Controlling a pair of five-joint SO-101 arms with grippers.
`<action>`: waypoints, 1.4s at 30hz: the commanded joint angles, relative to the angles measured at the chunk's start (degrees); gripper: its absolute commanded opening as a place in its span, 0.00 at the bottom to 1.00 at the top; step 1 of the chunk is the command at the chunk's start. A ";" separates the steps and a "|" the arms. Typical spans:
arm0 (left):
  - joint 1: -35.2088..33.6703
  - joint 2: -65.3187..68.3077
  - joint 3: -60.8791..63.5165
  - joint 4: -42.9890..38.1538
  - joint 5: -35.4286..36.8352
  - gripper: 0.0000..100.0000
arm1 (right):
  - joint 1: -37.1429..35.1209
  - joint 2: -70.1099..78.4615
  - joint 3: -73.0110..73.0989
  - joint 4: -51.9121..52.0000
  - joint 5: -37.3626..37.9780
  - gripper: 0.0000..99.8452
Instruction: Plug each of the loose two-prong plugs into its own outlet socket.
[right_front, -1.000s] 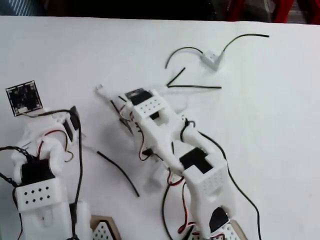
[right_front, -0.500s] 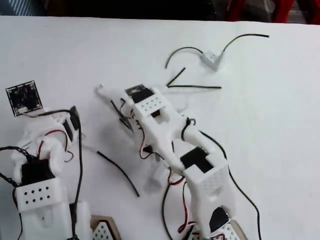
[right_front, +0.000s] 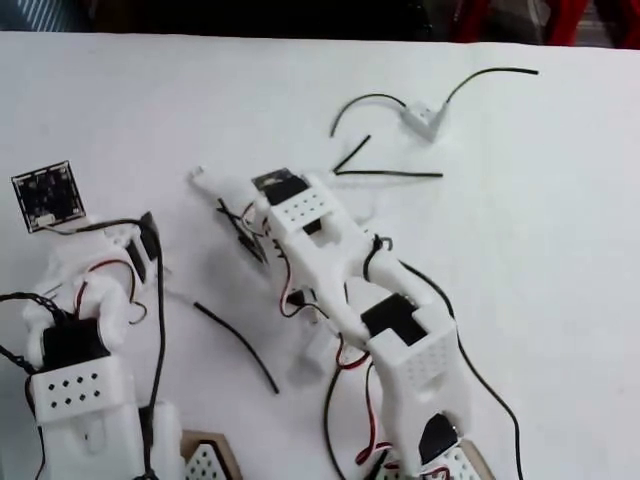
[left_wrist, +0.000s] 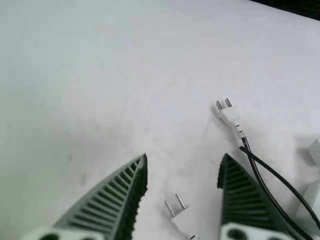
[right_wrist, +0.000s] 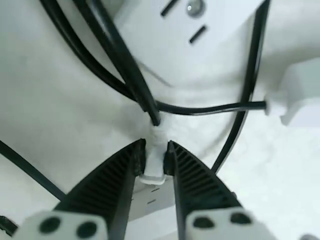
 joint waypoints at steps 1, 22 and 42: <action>-0.48 -1.54 -0.35 -1.23 0.53 0.23 | 0.48 -3.03 -2.29 3.03 0.00 0.02; -0.13 -1.54 -0.35 -1.23 0.53 0.23 | 0.04 -37.58 -2.64 5.14 3.16 0.02; 8.84 -1.54 -0.70 -6.68 0.53 0.23 | -5.49 -74.24 49.67 -49.36 5.80 0.02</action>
